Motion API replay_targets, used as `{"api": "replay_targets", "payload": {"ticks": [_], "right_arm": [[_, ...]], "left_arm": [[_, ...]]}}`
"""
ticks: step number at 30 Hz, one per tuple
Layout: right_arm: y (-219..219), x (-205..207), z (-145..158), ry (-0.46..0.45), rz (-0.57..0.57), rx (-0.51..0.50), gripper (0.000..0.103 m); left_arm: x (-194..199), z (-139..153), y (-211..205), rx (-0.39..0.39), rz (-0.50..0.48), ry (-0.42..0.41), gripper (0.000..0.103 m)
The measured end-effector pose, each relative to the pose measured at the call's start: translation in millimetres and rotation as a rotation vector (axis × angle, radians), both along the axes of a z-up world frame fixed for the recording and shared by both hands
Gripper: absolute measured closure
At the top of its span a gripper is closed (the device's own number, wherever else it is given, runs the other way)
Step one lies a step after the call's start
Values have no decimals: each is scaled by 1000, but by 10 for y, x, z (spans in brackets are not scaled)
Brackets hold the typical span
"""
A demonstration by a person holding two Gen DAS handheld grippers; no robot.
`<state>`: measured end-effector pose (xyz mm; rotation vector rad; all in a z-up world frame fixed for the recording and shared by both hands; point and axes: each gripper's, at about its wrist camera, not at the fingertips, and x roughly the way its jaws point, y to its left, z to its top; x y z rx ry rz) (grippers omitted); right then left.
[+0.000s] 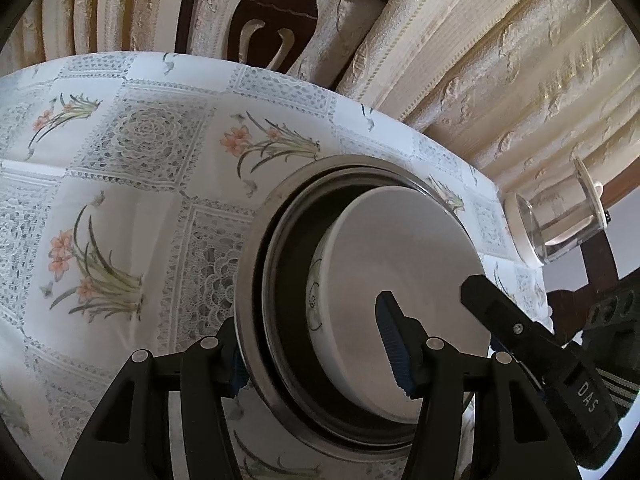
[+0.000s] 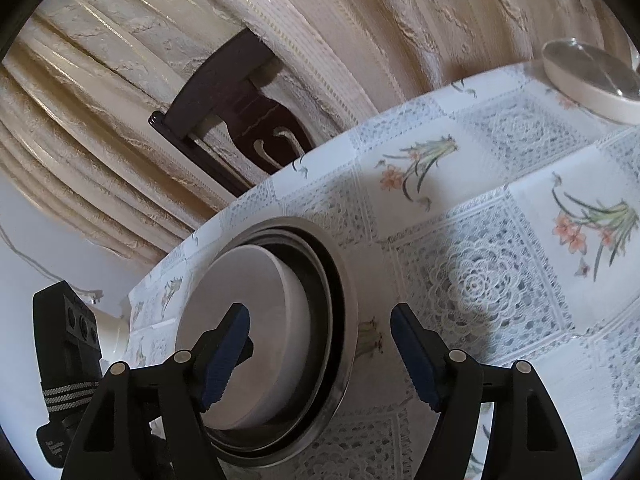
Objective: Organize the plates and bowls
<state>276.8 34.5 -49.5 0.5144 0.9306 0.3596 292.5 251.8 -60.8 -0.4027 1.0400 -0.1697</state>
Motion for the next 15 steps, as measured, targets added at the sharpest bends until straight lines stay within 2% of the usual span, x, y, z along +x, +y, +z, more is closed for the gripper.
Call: {"api": "replay_targets", "payload": {"ticks": [8, 11, 15], "right_arm": [[54, 13, -95, 44, 23, 23, 27], [93, 11, -123, 51, 36, 16, 33], [124, 18, -144, 57, 55, 4, 47]], "left_arm": [[-4, -20, -4, 4, 1, 3, 53], [-15, -31, 4, 6, 2, -2, 53], [-22, -35, 4, 17, -2, -5, 53]]}}
